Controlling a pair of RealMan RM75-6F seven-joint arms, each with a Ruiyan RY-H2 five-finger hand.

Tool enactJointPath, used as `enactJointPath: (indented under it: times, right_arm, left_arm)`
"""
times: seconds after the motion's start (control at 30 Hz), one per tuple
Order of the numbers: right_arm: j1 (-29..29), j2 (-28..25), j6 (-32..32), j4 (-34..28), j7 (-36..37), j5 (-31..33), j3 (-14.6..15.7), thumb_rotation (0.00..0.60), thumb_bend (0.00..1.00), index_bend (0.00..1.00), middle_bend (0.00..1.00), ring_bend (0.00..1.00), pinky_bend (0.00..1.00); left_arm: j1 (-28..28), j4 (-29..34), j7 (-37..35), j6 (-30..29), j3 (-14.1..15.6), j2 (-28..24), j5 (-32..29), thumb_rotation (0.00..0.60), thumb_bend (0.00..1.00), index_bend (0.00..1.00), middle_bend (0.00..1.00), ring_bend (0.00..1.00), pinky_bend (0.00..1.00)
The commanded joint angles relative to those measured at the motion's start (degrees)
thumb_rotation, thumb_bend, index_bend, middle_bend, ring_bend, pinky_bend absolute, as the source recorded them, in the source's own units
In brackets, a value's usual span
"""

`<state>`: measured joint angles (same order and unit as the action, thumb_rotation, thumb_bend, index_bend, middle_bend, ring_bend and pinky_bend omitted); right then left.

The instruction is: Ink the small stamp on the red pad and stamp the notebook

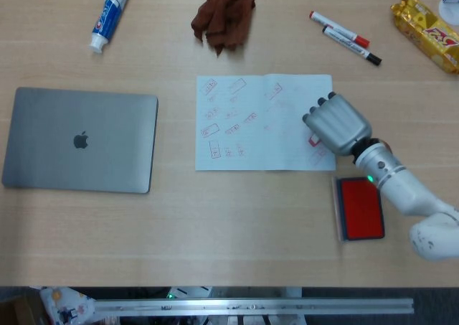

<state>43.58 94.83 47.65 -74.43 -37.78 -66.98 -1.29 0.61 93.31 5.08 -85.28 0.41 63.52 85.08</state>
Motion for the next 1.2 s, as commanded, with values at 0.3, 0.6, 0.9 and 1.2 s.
enactJointPath:
  times: [0.3, 0.6, 0.9, 1.2]
  right_arm:
    - [-0.65, -3.9, 2.22, -4.55, 0.88, -0.32, -0.71, 0.6, 0.37, 0.77, 0.55, 0.41, 0.43]
    - [-0.24, -6.35, 2.53, -5.49, 1.56, 1.57, -2.52, 0.6, 0.37, 0.77, 0.55, 0.41, 0.43]
    - [1.91, -3.6, 0.43, -0.99, 0.77, 2.98, -3.32, 0.6, 0.37, 0.77, 0.55, 0.41, 0.43]
    - [3.42, -0.08, -0.93, 3.09, -0.15, 4.17, -3.36, 0.6, 0.37, 0.77, 0.56, 0.42, 0.43]
  left_arm:
    - [-0.09, 0.48, 0.25, -0.57, -0.06, -0.22, 0.44, 0.6, 0.29, 0.0, 0.0, 0.0, 0.04]
    - [0.31, 1.19, 0.87, -0.43, -0.07, -0.25, 1.09, 0.6, 0.29, 0.0, 0.0, 0.0, 0.04]
    - [0.4, 1.76, 1.49, -0.34, -0.2, -0.49, 0.77, 0.6, 0.29, 0.0, 0.0, 0.0, 0.04]
    - [0.26, 1.42, 1.41, -0.05, -0.11, -0.39, 0.17, 0.6, 0.29, 0.0, 0.0, 0.0, 0.04]
